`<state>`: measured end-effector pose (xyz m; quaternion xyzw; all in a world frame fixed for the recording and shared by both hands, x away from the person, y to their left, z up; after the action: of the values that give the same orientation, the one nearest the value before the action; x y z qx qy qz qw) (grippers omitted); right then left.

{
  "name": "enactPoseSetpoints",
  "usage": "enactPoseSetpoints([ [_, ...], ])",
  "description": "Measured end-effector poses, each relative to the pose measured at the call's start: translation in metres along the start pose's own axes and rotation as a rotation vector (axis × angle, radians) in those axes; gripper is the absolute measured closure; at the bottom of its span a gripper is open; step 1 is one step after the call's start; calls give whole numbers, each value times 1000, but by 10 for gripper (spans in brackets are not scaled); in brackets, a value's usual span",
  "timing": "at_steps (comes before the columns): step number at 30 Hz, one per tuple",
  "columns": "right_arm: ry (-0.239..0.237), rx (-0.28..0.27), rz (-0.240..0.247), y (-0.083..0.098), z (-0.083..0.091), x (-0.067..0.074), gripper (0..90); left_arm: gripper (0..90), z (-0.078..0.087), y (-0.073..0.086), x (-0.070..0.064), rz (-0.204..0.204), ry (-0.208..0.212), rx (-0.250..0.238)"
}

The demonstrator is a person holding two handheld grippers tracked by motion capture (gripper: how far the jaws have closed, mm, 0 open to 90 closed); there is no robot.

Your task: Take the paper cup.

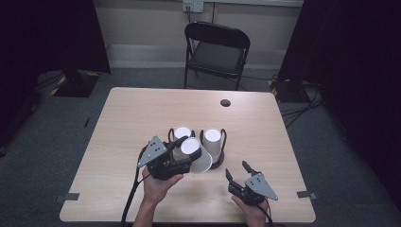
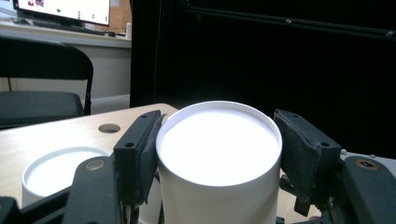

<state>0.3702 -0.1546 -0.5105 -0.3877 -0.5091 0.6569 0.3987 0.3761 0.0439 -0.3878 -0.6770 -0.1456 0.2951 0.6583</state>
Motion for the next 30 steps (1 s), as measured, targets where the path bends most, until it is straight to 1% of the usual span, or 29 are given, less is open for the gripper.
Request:
enactPoseSetpoints([
  [2,-35,-17,1,-2,-1,9,353,347,1,4,1,20,-6,-2],
  [3,-45,-21,11,-3,-1,13,366,347,2,6,2,34,4,-3],
  [4,-77,-34,22,-4,-3,23,391,347,2,9,4,46,7,-1],
  [5,-92,-40,19,-5,-4,27,405,347,2,10,5,47,-1,3],
  [6,-92,-40,19,-5,-4,27,405,347,2,13,7,49,-9,11],
  [7,-126,-59,22,-8,-4,35,427,347,3,15,9,55,-11,16],
  [8,-126,-59,22,-8,-4,35,427,347,3,16,9,62,-10,17],
  [9,-146,-70,33,-10,-5,42,449,347,5,18,10,77,-7,15],
  [10,-146,-70,33,-10,-5,42,449,347,5,18,10,77,-7,15],
  [11,-166,-83,42,-12,-5,49,473,347,6,19,11,86,-3,14],
  [12,-166,-83,42,-12,-5,49,473,347,7,20,11,98,-5,10],
  [13,-189,-92,32,-13,-5,55,491,348,8,22,11,104,-5,14],
  [15,-208,-104,26,-13,-5,58,516,347,9,26,11,130,-1,20],
  [16,-219,-108,27,-13,-5,60,545,347,9,28,11,137,1,21],
  [17,-219,-108,27,-13,-5,60,545,348,9,28,11,137,1,21],
  [19,-236,-109,38,-12,-4,65,569,347,8,33,11,164,18,28],
  [20,-236,-109,38,-12,-4,65,569,347,8,33,11,164,18,28],
  [21,-252,-115,37,-13,-3,67,584,347,8,35,11,169,26,31],
  [22,-253,-118,37,-13,-3,68,586,347,7,38,11,178,38,37],
  [23,-252,-121,38,-13,-3,68,593,347,7,39,10,194,50,31],
  [24,-252,-121,38,-13,-3,68,593,347,7,39,10,194,50,31],
  [25,-252,-125,39,-13,-3,68,593,347,7,42,11,231,67,27],
  [26,-252,-125,39,-13,-3,68,593,347,7,42,11,231,67,27],
  [27,-258,-139,45,-14,-2,69,598,347,6,44,12,246,66,29],
  [30,-260,-150,51,-15,-2,70,603,347,6,47,12,268,67,28],
])
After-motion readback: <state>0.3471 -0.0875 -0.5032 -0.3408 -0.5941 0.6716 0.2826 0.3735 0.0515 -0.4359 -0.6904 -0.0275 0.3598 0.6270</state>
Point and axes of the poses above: each handheld gripper's, and its own axes: z roughly backward along the jaws, y roughly out of its underside, x roughly to its left, the point moved 8 cm from there along -z, roughly forward along the jaws, and after that the axes turned 3 degrees about y, right-handed, at the moved point
